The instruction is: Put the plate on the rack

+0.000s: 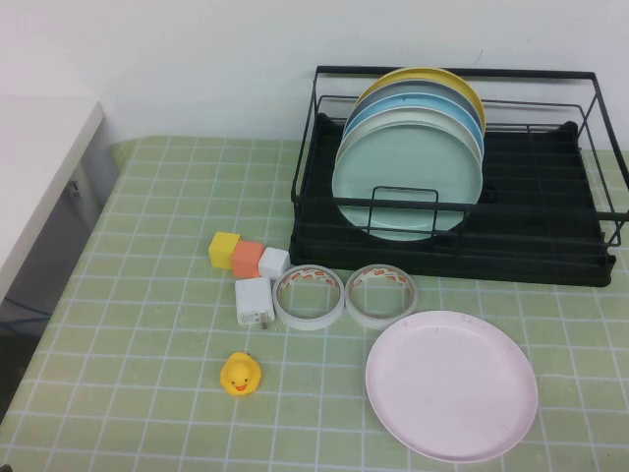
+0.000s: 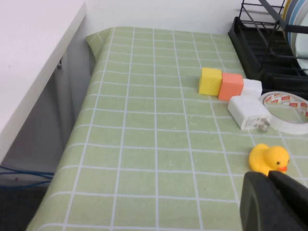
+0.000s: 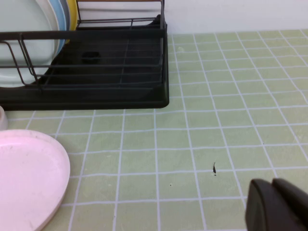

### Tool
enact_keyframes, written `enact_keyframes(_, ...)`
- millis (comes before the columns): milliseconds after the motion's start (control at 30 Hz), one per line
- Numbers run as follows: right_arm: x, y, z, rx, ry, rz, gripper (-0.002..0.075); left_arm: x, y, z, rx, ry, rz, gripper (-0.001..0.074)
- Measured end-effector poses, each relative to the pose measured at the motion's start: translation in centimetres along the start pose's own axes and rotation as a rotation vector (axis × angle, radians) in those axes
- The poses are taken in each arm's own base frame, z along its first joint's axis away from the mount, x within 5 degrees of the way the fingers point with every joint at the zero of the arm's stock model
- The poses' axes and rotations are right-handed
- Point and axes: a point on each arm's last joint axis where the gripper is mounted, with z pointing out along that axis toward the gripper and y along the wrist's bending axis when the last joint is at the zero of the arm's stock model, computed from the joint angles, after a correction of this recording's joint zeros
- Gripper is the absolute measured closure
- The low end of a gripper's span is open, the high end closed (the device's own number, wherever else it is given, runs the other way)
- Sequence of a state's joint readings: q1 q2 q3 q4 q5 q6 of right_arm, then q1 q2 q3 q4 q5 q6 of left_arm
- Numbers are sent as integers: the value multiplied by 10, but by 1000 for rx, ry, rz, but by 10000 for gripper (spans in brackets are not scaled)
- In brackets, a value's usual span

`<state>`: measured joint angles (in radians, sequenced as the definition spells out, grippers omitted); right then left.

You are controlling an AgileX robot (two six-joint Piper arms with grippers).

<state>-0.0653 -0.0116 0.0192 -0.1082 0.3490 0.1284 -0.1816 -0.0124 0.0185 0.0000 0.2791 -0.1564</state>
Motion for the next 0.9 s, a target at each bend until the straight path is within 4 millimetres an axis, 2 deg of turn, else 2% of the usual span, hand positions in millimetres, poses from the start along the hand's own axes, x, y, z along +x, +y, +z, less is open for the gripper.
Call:
enact_keyframes(633, 0, 0, 0, 0, 0, 0, 728, -4, -6, 0, 78, -35, -295, 737)
enact_keyframes(767, 0, 0, 0, 0, 0, 0, 728, -5, -10, -1, 122, -30, -445, 737)
enact_keyframes(900, 0, 1, 0, -13, 2, 31, 728, -8, -17, -2, 215, -19, -780, 737)
